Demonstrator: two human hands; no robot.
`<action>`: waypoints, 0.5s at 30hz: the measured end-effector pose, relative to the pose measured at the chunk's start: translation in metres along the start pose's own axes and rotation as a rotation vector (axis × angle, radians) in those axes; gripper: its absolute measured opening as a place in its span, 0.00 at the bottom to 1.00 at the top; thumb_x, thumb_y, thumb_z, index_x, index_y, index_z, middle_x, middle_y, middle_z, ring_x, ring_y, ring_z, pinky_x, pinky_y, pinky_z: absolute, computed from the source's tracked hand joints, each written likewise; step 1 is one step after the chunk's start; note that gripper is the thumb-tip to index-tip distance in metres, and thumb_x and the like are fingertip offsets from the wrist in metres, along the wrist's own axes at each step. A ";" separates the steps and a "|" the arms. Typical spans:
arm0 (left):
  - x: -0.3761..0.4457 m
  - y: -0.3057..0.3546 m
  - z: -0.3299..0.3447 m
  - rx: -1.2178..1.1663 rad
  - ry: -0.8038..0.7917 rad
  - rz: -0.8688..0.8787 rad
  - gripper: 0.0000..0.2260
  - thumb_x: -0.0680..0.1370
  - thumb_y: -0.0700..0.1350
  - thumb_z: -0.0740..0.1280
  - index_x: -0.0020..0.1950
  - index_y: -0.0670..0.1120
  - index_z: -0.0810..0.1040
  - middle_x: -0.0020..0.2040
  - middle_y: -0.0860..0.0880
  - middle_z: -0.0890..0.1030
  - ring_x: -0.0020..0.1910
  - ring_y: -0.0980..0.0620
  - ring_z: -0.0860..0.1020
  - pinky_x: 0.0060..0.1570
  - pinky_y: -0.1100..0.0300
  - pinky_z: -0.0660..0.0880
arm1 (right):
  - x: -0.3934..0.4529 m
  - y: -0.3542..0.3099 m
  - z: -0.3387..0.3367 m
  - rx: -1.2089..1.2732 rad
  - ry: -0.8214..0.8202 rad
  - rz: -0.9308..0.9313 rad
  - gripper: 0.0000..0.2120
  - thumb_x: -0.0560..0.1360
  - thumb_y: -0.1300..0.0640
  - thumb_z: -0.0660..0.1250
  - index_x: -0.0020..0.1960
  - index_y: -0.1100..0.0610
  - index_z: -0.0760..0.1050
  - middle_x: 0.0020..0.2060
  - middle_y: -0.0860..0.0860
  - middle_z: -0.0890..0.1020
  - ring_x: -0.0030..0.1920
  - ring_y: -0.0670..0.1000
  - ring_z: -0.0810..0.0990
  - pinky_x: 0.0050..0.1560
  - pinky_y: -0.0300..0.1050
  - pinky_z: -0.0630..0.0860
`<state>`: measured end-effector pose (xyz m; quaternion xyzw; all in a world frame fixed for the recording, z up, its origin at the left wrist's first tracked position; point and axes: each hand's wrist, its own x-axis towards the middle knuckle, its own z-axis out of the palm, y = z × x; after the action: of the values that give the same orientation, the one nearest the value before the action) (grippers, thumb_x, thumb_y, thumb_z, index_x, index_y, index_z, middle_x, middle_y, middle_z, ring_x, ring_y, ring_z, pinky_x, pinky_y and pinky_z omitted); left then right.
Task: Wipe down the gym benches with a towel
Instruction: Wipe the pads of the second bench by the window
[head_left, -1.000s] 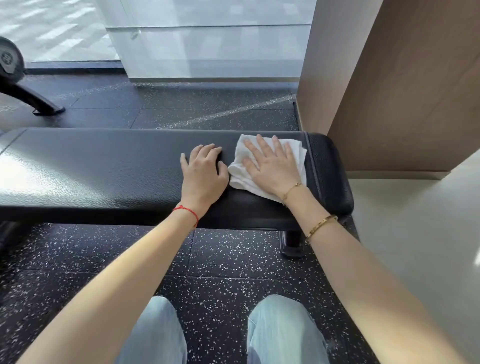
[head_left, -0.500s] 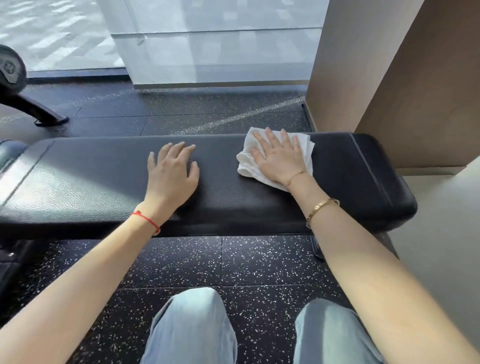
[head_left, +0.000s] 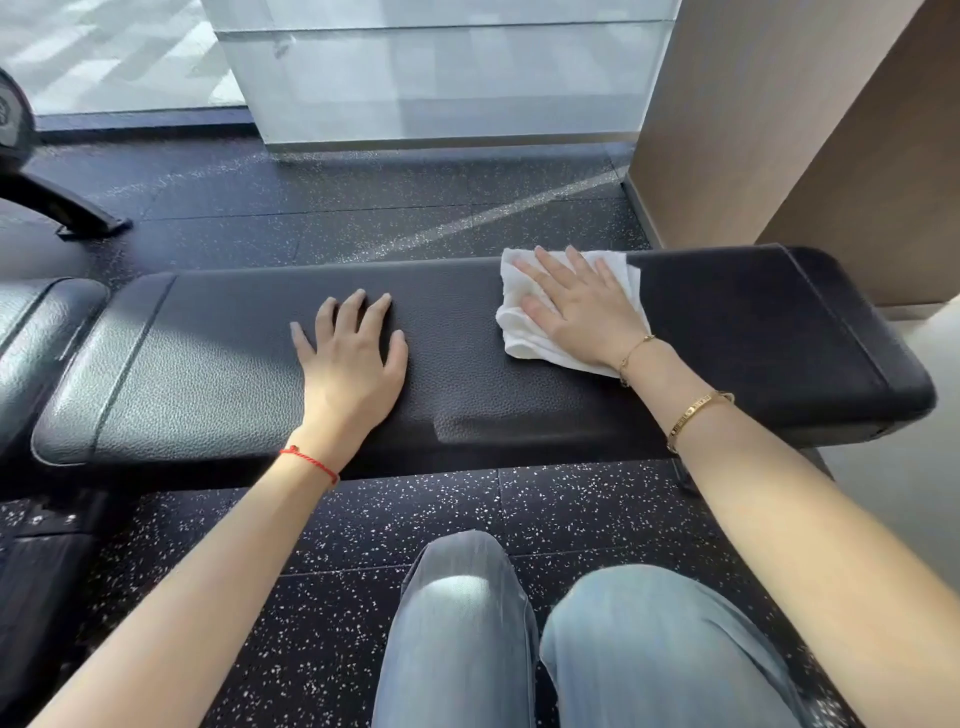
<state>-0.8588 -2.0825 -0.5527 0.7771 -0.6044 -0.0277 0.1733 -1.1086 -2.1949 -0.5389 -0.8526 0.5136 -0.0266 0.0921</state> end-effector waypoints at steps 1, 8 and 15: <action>0.000 0.000 0.000 0.001 0.004 -0.001 0.23 0.81 0.55 0.56 0.76 0.53 0.64 0.77 0.49 0.63 0.78 0.45 0.55 0.75 0.33 0.47 | 0.001 0.000 -0.001 0.007 -0.002 0.004 0.26 0.82 0.39 0.45 0.79 0.36 0.44 0.80 0.42 0.48 0.80 0.51 0.42 0.78 0.54 0.37; 0.000 -0.002 0.004 0.006 0.016 -0.002 0.23 0.82 0.55 0.55 0.76 0.53 0.64 0.77 0.48 0.64 0.78 0.44 0.56 0.75 0.34 0.47 | -0.047 -0.024 0.002 -0.030 -0.023 -0.237 0.27 0.80 0.36 0.41 0.79 0.37 0.43 0.80 0.42 0.48 0.80 0.52 0.43 0.79 0.56 0.39; -0.002 -0.003 0.003 -0.006 0.038 0.001 0.22 0.82 0.55 0.55 0.76 0.53 0.65 0.78 0.49 0.64 0.78 0.44 0.56 0.75 0.34 0.47 | -0.130 -0.016 0.039 -0.336 0.339 -0.387 0.34 0.78 0.37 0.63 0.79 0.47 0.59 0.77 0.49 0.63 0.76 0.59 0.63 0.73 0.63 0.62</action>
<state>-0.8573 -2.0809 -0.5568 0.7767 -0.6012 -0.0147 0.1872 -1.1507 -2.0680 -0.5677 -0.9212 0.3472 -0.1004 -0.1440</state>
